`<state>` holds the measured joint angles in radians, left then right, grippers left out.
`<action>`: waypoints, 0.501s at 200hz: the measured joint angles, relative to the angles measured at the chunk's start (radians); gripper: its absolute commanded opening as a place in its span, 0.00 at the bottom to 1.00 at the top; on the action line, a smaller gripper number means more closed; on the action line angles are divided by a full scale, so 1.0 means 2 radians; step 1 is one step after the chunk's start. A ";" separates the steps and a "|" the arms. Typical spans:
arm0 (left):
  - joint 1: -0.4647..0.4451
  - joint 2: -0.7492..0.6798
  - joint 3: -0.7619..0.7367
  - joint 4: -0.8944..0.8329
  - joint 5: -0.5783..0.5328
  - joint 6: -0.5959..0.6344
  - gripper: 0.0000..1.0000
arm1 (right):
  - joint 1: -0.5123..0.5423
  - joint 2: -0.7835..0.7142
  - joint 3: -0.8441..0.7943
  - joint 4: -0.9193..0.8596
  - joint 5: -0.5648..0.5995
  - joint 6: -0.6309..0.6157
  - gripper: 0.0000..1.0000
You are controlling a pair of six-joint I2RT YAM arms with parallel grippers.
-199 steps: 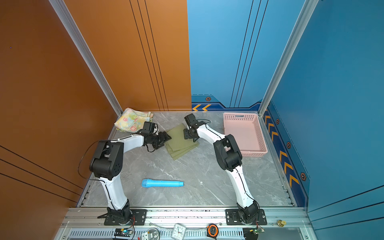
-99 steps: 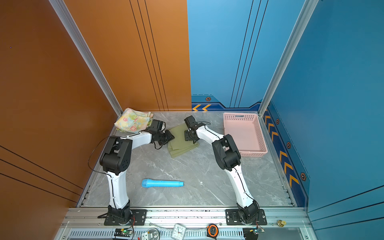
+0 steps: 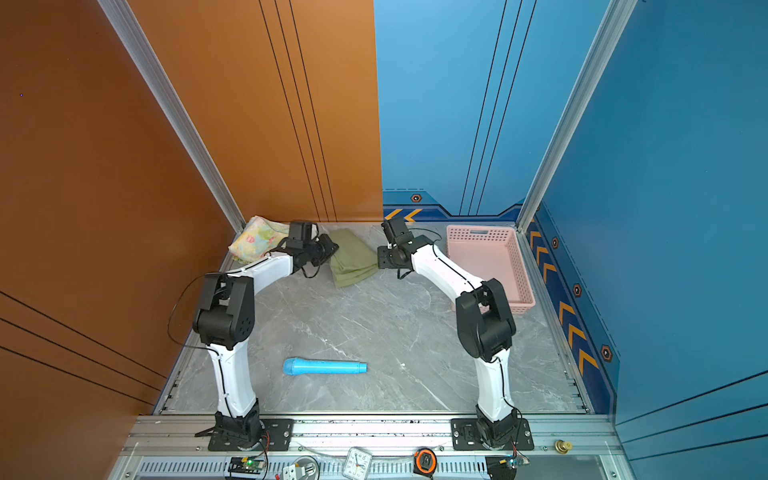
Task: Fold and stack the skirts
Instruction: 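Lift the folded green skirt with the left gripper and carry it onto the floral cloths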
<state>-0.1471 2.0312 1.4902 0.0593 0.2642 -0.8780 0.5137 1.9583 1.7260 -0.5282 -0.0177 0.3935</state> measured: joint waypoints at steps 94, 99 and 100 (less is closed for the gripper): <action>0.126 -0.019 0.017 0.166 -0.085 -0.082 0.00 | 0.009 0.006 -0.003 0.006 0.010 0.000 0.60; 0.130 -0.021 0.011 0.173 -0.090 -0.085 0.00 | 0.009 0.007 -0.003 0.006 0.010 0.000 0.61; 0.131 -0.021 0.010 0.174 -0.091 -0.085 0.00 | 0.009 0.007 -0.003 0.006 0.010 0.000 0.61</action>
<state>0.1150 1.9896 1.5108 0.4068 0.0814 -1.0485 0.5320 1.9724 1.7195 -0.5171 0.0017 0.3931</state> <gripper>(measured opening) 0.103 0.600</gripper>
